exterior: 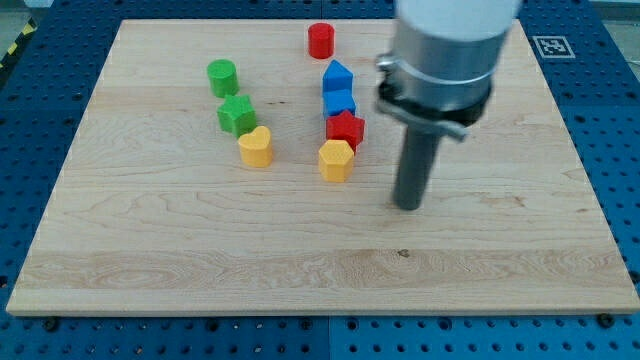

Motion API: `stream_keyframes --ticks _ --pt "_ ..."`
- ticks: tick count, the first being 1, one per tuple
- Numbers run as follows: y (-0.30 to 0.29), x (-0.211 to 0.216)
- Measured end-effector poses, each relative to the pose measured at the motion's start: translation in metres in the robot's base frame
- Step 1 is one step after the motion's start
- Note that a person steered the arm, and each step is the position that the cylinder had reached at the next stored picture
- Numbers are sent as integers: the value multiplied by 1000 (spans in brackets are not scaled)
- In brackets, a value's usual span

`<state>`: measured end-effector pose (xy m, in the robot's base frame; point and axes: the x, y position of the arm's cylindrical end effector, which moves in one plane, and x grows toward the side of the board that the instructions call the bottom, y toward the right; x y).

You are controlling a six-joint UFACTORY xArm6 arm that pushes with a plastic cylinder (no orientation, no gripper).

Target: Point at the yellow hexagon

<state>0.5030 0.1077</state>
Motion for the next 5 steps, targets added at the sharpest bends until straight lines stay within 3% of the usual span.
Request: stream_keyframes --ticks 1,5 --pt "16 -8" --pt "-72 -42"
